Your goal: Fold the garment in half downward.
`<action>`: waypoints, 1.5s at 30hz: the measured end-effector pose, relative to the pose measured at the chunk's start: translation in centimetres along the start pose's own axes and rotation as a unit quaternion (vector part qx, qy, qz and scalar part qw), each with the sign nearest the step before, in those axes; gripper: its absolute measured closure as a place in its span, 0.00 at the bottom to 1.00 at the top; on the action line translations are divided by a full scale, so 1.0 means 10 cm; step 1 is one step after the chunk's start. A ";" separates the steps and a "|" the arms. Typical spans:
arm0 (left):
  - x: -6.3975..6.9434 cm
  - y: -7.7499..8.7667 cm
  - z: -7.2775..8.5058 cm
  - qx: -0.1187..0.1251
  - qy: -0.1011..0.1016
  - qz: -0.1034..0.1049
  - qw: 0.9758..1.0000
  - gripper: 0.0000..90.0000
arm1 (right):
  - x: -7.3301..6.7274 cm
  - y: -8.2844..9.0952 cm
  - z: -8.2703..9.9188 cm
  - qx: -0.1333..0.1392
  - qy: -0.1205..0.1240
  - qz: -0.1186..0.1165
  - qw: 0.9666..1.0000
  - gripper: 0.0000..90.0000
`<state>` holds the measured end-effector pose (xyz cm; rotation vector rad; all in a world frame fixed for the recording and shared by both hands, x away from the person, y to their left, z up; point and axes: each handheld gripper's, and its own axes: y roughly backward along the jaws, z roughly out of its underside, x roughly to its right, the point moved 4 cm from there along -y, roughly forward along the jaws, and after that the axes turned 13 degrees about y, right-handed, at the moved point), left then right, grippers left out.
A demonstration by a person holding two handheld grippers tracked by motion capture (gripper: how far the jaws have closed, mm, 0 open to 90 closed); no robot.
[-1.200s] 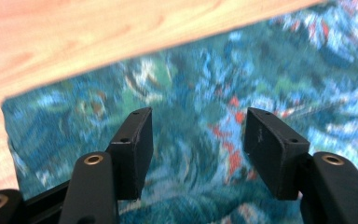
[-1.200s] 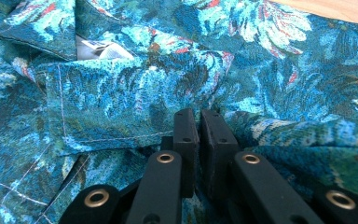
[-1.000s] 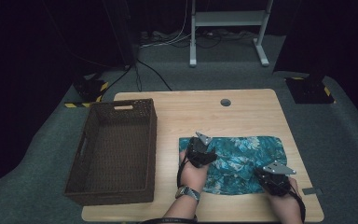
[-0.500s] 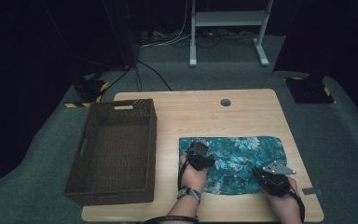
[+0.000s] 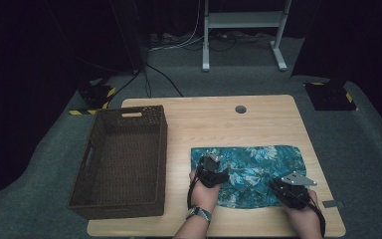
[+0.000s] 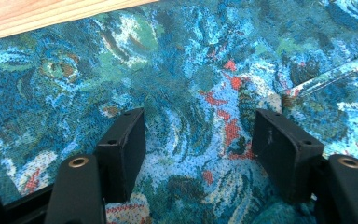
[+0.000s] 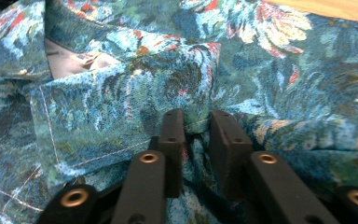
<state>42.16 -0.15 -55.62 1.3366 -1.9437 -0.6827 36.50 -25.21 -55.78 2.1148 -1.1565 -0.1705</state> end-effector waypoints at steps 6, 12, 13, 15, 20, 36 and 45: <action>0.00 0.00 0.01 0.002 -0.001 0.002 1.000 0.39 | 0.07 0.08 -0.06 0.011 -0.014 0.012 1.000 0.70; 0.00 0.00 0.02 0.004 0.000 0.007 1.000 0.38 | 0.31 0.04 -0.17 -0.004 -0.020 0.042 0.999 0.57; 0.00 0.01 0.02 0.002 0.001 0.008 1.000 0.38 | 0.35 0.02 -0.18 -0.012 -0.016 0.045 0.999 0.56; 0.00 0.01 0.02 0.002 0.001 0.008 1.000 0.38 | 0.43 -0.03 -0.22 -0.020 -0.018 0.050 0.998 0.54; 0.00 0.03 0.03 0.001 0.000 0.011 1.000 0.37 | 0.47 -0.17 -0.20 -0.060 0.009 0.065 0.996 0.50; 0.08 0.15 0.11 0.005 -0.006 0.037 0.999 0.36 | 0.26 -0.13 -0.06 -0.056 -0.010 0.034 0.998 0.41; 0.12 0.29 0.19 0.014 -0.010 0.053 0.998 0.36 | 0.19 0.02 -0.04 -0.045 -0.009 0.026 0.999 0.40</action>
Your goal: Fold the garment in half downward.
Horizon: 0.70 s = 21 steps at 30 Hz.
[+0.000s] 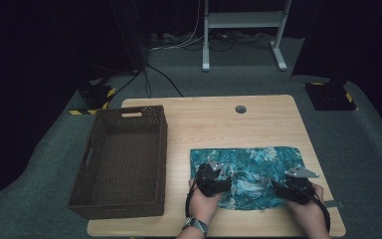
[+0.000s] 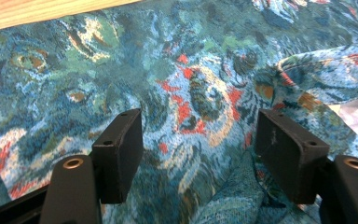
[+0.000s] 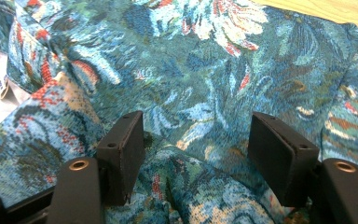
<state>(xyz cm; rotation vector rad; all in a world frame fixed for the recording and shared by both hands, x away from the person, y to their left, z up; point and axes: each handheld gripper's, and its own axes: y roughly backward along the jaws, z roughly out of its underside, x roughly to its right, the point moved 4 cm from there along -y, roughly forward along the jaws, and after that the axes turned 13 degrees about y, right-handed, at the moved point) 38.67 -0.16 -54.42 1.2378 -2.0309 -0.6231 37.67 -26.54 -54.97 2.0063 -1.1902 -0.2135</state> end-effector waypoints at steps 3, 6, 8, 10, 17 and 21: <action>0.01 0.05 0.03 0.003 0.002 0.004 1.000 0.36 | -0.02 0.05 0.02 0.002 -0.002 -0.002 1.000 0.40; 0.05 0.12 0.05 0.006 0.001 0.010 1.000 0.36 | -0.04 0.11 0.04 0.002 -0.003 -0.002 1.000 0.39; 0.07 0.16 0.06 0.008 -0.005 0.013 1.000 0.36 | -0.04 0.14 0.04 0.004 -0.004 -0.002 1.000 0.38; 0.09 0.19 0.08 0.009 -0.004 0.016 1.000 0.35 | -0.05 0.18 0.06 0.007 -0.006 -0.003 1.000 0.37; 0.14 0.24 0.17 0.003 -0.015 0.016 1.000 0.33 | -0.10 0.25 0.15 0.006 -0.009 -0.010 1.000 0.36; 0.15 0.25 0.19 0.004 -0.016 0.014 1.000 0.31 | -0.12 0.27 0.21 0.006 -0.014 -0.012 1.000 0.35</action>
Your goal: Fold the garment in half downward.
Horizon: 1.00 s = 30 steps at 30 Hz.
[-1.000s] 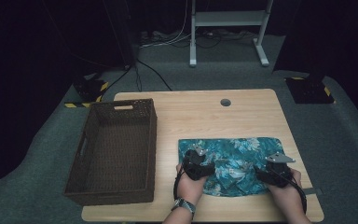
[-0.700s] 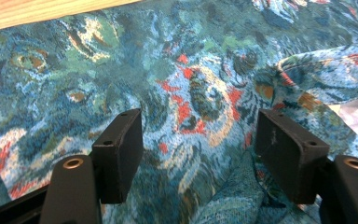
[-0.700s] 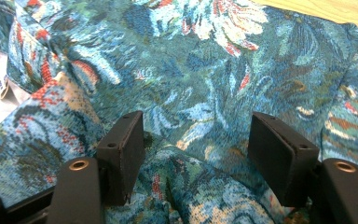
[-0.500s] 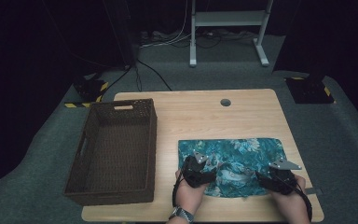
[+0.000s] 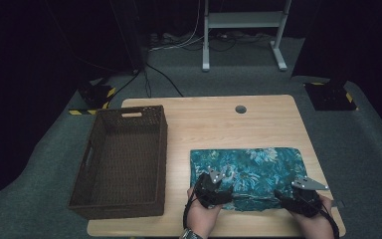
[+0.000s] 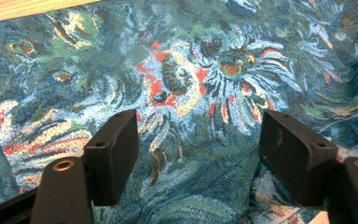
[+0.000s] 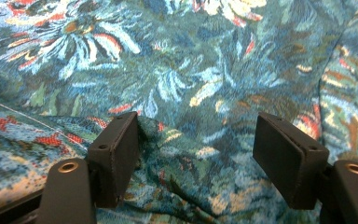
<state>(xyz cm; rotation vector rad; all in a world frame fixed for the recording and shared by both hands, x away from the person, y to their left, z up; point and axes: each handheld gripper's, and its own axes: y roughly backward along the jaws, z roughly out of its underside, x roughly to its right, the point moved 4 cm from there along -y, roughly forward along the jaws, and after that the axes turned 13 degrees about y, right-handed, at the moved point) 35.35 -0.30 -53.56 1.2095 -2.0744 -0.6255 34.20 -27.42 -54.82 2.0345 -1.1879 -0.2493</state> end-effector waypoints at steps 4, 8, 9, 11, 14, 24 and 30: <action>0.02 -0.01 0.04 -0.004 -0.001 -0.001 1.000 0.30 | -0.01 0.02 0.05 0.000 -0.004 -0.003 1.000 0.34; 0.00 -0.03 0.08 -0.010 -0.002 -0.009 1.000 0.29 | 0.00 0.01 0.05 -0.002 -0.011 -0.005 1.000 0.33; 0.00 -0.03 0.08 -0.008 -0.003 -0.010 1.000 0.29 | 0.01 0.02 0.03 0.001 -0.010 -0.004 1.000 0.33; -0.01 -0.01 0.08 -0.005 -0.002 -0.010 1.000 0.28 | 0.01 0.04 -0.01 0.005 -0.006 -0.004 1.000 0.32; 0.00 0.01 0.08 -0.002 0.004 -0.002 1.000 0.28 | 0.02 0.06 -0.08 0.010 -0.005 -0.003 1.000 0.30; 0.05 0.02 0.16 -0.004 -0.009 -0.001 1.000 0.27 | -0.15 -0.04 -0.11 0.000 -0.007 -0.031 0.999 0.28; 0.02 0.00 0.21 -0.008 -0.002 -0.002 1.000 0.26 | -0.24 -0.04 -0.01 -0.004 -0.001 -0.038 0.999 0.28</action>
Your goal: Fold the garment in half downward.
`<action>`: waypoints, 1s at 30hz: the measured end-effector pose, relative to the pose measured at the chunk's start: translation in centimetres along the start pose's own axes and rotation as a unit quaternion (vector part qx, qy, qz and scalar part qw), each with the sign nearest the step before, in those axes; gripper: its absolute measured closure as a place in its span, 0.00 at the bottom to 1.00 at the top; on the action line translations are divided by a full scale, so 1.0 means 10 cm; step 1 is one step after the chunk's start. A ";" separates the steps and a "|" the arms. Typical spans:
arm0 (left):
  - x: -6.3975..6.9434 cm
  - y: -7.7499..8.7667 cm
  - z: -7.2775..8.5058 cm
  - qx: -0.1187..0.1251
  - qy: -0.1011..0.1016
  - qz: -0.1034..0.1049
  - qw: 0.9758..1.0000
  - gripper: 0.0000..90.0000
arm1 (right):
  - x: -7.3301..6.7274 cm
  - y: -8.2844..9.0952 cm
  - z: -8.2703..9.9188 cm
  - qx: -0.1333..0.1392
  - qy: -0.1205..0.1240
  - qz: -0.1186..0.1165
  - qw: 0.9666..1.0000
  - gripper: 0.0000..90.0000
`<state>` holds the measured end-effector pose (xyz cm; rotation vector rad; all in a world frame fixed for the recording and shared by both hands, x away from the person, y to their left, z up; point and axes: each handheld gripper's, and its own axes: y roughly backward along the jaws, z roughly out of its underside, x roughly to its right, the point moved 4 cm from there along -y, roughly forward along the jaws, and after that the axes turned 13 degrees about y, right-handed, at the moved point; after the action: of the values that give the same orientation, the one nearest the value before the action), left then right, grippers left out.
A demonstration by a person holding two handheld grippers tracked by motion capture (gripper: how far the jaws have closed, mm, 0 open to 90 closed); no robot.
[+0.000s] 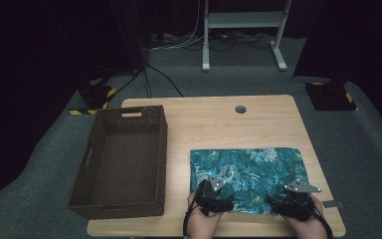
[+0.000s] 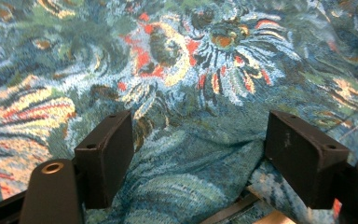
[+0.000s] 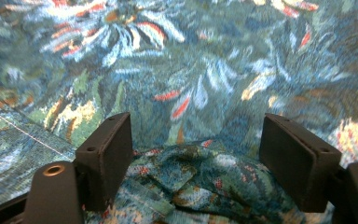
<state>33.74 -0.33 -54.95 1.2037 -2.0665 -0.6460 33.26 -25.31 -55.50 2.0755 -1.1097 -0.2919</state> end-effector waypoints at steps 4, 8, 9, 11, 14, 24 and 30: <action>-0.04 0.00 -0.04 0.006 -0.001 -0.005 1.000 0.26 | 0.01 -0.01 0.03 -0.001 -0.008 0.000 1.000 0.24; -0.15 0.02 -0.13 0.016 0.013 -0.008 1.000 0.26 | 0.02 0.00 -0.01 0.006 -0.016 0.000 1.000 0.23; -0.19 0.03 -0.16 0.018 0.014 -0.013 1.000 0.26 | 0.03 -0.01 -0.04 0.006 -0.014 0.000 1.000 0.23; -0.26 0.04 -0.20 0.021 0.015 -0.022 0.999 0.26 | 0.05 -0.02 -0.10 0.005 -0.013 0.000 1.000 0.23; -0.38 0.03 -0.24 0.017 0.010 -0.041 0.999 0.26 | 0.08 -0.06 -0.19 -0.002 -0.008 -0.005 1.000 0.22; -0.65 -0.08 -0.21 -0.010 0.000 -0.068 0.998 0.25 | 0.06 -0.24 -0.23 -0.021 0.002 -0.013 1.000 0.21; -0.67 -0.10 -0.21 -0.007 -0.009 -0.071 0.997 0.24 | 0.00 -0.28 -0.22 -0.029 0.010 -0.015 0.999 0.20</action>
<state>38.30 4.92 -56.17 1.3509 -2.0014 -0.7387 36.09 -23.20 -55.99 2.0417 -1.0466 -0.3128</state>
